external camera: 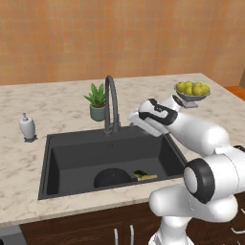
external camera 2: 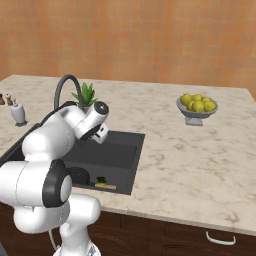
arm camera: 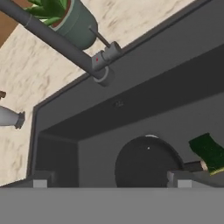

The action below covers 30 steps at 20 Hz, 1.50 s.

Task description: Pick the pan and sponge and place them into the sink. Then turn on the water.

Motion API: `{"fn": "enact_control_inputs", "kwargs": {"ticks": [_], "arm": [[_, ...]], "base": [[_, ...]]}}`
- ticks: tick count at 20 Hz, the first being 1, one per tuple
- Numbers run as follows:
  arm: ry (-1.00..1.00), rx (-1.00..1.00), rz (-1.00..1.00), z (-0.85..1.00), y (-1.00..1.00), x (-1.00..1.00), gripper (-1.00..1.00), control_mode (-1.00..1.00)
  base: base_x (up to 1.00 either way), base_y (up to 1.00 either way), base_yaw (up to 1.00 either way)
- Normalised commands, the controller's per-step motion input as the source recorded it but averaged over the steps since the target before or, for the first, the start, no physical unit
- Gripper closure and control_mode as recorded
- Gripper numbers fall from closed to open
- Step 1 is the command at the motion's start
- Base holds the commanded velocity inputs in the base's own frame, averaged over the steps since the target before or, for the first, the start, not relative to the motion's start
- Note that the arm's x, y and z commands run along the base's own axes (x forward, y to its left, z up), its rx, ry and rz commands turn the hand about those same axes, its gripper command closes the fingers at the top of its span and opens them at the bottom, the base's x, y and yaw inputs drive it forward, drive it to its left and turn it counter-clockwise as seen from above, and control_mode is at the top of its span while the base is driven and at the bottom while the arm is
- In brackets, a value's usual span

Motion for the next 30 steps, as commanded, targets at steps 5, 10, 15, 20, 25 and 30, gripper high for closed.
{"fn": "enact_control_inputs", "kwargs": {"ticks": [5, 10, 15, 20, 25, 30], "arm": [[0.00, 0.10, 0.00, -0.02, 0.19, 0.31, -1.00, -1.00], [0.00, 0.00, 0.00, -0.12, 0.16, 0.43, -1.00, -1.00], [0.00, 0.02, 0.00, -0.05, 0.00, 0.52, -1.00, -1.00], [0.00, 0.03, 0.00, -0.11, 0.00, 0.37, -1.00, -1.00], [0.00, 0.01, 0.00, -0.18, 0.00, 0.23, -1.00, -1.00], [-0.05, 0.02, 0.00, -0.16, 0.01, 0.21, -1.00, -1.00]], "base": [[0.00, 0.00, 0.00], [0.00, 0.00, 0.00], [0.00, 0.00, 0.00], [0.00, 0.00, 0.00], [0.00, 0.00, 0.00], [0.00, 0.00, 0.00]]}}
